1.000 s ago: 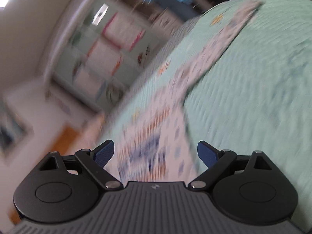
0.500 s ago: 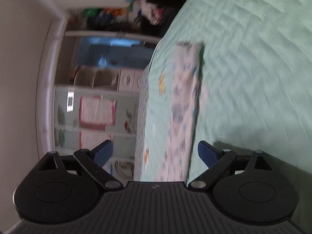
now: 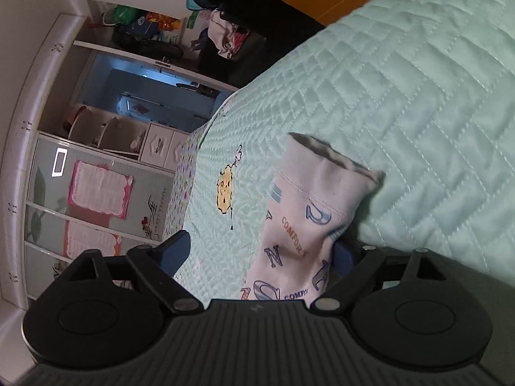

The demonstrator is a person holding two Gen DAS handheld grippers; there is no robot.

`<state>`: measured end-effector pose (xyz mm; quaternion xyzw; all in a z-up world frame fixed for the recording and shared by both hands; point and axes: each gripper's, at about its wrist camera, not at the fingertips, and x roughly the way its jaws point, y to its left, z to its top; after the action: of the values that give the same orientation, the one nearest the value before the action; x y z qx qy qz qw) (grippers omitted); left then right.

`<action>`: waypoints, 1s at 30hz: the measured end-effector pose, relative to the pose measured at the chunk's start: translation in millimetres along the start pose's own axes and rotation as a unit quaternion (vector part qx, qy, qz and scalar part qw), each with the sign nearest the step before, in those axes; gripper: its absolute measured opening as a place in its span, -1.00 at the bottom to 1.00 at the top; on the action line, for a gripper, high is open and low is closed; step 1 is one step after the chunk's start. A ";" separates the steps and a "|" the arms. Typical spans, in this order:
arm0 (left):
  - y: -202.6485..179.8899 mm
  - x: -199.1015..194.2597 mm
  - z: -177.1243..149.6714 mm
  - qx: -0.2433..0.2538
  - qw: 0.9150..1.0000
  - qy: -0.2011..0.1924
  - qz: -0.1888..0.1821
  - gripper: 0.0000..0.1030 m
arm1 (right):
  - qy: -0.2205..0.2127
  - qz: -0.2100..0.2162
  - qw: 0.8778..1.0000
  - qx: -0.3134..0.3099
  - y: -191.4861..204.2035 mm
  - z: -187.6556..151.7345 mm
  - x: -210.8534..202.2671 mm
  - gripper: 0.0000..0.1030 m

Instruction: Fold clothes

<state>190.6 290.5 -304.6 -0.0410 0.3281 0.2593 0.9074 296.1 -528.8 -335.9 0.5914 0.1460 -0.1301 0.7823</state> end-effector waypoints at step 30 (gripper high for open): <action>1.8 1.4 -0.2 -0.006 1.000 0.000 -0.004 0.99 | -0.033 -0.039 0.991 -0.127 5.7 13.3 -24.6 -0.88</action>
<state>190.4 292.6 -305.4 -0.0484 0.3266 0.2573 0.9082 276.5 -539.4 -318.0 0.4764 0.1585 -0.1603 0.8499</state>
